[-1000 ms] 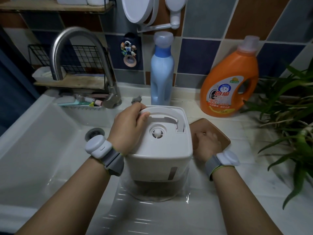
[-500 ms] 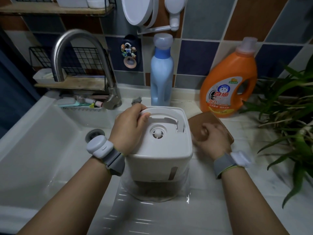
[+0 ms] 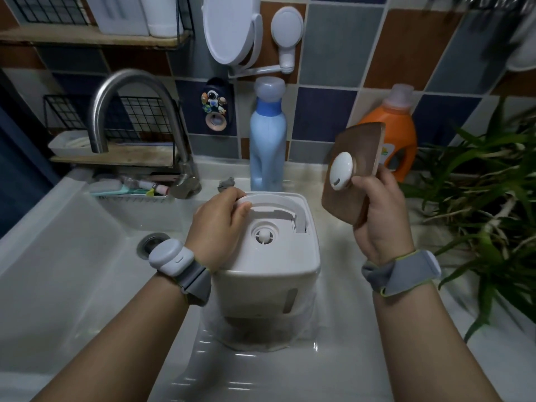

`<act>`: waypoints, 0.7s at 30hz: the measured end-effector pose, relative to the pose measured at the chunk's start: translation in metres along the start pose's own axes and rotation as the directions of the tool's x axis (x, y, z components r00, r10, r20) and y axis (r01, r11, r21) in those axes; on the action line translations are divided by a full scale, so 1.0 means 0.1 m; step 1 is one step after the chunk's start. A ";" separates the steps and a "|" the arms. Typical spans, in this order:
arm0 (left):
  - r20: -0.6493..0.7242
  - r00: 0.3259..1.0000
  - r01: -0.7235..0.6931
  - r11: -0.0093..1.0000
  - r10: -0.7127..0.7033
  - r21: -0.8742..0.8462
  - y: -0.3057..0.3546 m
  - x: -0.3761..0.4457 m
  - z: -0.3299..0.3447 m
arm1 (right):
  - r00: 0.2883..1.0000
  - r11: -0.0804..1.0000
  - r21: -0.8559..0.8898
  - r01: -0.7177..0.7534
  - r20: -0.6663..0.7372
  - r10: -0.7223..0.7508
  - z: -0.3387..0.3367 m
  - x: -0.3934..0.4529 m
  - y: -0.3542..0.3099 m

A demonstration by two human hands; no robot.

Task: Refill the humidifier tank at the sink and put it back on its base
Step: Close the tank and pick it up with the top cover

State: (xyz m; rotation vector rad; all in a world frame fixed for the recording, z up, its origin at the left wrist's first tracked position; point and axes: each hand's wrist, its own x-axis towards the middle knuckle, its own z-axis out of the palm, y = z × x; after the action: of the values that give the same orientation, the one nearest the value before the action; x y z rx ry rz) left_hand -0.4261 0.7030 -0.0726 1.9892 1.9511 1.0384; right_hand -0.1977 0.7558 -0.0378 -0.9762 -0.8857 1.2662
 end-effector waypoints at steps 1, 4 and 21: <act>0.023 1.000 0.009 1.000 -0.009 0.009 0.01 0.00 -0.01 | 1.000 0.998 0.064 -0.020 -0.006 0.021 0.03 -0.03 -0.01; 0.116 0.993 0.022 0.999 -0.025 0.029 0.04 0.07 -0.09 | 0.992 0.961 0.259 -0.094 -0.055 0.112 0.09 -0.07 -0.06; 0.332 0.942 -0.038 0.998 0.049 -0.040 0.34 0.22 -0.31 | 0.957 0.796 0.550 -0.254 0.026 0.288 0.42 -0.20 -0.24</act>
State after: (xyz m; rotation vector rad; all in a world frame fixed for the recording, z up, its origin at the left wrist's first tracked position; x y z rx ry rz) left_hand -0.4178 0.7085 -0.0223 2.0407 1.7066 0.6808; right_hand -0.2307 0.7390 -0.0012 -0.6795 -0.2933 1.6115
